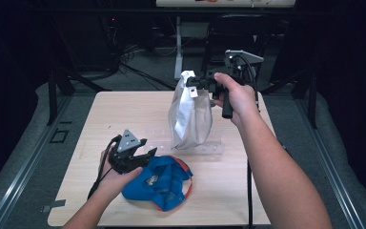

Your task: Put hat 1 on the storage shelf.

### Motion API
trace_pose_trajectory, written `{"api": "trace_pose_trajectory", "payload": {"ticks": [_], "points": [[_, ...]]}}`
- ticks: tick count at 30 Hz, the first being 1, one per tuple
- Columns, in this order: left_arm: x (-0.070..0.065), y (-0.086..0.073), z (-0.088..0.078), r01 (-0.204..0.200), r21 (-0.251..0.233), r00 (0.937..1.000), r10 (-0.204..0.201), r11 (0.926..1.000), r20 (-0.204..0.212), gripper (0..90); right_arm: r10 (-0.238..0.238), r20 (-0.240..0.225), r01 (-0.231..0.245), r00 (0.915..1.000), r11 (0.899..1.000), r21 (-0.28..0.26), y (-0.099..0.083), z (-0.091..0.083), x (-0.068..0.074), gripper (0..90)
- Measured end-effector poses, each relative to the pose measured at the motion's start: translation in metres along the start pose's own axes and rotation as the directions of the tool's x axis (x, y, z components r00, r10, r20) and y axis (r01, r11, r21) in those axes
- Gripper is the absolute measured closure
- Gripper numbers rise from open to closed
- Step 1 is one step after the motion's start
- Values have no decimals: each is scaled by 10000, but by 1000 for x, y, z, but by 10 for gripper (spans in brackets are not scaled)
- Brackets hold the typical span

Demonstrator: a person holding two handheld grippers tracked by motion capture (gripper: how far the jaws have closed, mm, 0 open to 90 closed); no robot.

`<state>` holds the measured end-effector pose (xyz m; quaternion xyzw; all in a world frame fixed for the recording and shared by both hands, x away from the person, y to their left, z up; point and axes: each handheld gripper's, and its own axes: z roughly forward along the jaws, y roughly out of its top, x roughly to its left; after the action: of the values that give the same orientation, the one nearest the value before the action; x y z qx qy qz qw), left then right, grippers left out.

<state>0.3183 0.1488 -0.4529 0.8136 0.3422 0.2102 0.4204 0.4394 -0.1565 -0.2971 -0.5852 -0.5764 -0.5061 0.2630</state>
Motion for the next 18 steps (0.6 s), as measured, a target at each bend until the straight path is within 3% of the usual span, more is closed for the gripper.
{"api": "trace_pose_trajectory", "payload": {"ticks": [18], "points": [[-27,21,33,-541,39,9982,540,9985,276,445,-30,-9,30,10000,10000,-40,6,16,7,819]]}}
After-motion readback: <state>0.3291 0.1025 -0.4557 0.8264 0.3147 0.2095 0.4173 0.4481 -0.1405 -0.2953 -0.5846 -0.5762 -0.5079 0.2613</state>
